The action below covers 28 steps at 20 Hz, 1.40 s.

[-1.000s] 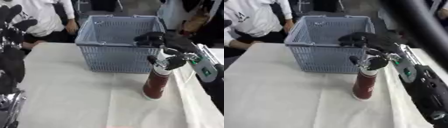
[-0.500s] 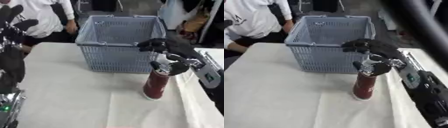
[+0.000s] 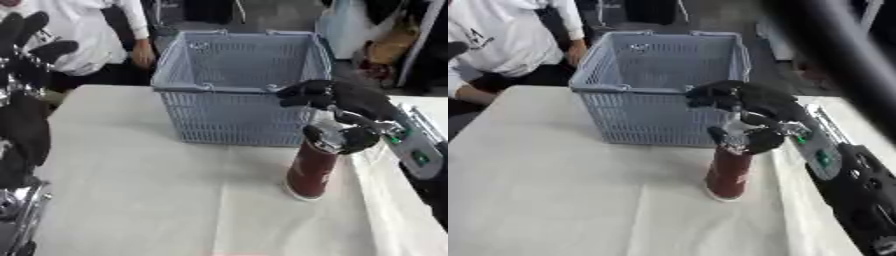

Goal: Pick up objects on the table and place them in the box.

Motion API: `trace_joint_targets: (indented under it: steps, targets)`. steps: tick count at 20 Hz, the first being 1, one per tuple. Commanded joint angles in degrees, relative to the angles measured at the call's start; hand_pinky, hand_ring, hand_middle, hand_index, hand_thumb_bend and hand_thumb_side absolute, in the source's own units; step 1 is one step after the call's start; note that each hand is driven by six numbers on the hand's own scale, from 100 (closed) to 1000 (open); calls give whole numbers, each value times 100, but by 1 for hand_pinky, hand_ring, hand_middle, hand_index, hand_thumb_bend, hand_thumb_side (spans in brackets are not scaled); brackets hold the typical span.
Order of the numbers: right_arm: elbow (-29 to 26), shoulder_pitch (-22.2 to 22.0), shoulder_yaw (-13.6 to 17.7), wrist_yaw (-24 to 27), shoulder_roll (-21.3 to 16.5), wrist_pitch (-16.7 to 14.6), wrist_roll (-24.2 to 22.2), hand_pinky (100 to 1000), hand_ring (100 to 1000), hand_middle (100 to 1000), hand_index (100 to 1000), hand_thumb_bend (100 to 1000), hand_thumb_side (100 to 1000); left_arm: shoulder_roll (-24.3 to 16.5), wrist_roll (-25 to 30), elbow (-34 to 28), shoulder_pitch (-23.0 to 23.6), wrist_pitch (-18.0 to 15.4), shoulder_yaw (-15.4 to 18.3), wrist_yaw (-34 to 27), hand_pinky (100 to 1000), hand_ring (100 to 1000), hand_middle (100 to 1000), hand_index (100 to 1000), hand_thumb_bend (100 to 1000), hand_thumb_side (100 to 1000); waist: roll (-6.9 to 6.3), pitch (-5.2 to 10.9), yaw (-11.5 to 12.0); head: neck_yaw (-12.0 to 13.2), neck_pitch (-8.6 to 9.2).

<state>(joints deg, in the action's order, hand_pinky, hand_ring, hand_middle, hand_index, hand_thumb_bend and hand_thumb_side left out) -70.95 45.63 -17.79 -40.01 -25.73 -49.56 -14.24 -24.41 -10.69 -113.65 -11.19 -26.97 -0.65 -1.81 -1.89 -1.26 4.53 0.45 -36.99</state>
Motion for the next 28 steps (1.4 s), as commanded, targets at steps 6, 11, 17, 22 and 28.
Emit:
trace_joint_targets:
  steps: [6,11,17,22,28]
  targets:
    - [-46,36,-15,-14,-65,-241,-242,858,838,917,950,100,1000,-122,-2,-95,-45,-18,29,-3,918,736,907,1000,454,1000,-9,50,12,29,45]
    - [-56,22,-57,8,-175,-241,-252,858,838,917,949,100,1000,-132,-9,-95,-45,-17,31,2,918,737,907,1000,452,1000,3,64,9,31,36]
    - [-1,-62,28,-21,-294,-241,-199,852,836,917,951,100,1000,-141,-16,-95,-44,-19,33,6,918,737,908,1000,451,1000,7,67,1,69,35]
    - [18,-108,26,-31,-338,-241,-196,852,835,917,951,100,1000,-144,-19,-95,-43,-19,35,8,918,737,908,1000,450,1000,8,68,-5,74,31]
    - [37,-149,36,-41,-365,-241,-197,850,834,917,951,100,1000,-147,-20,-95,-39,-19,33,9,919,737,908,1000,451,1000,8,67,-11,76,27]
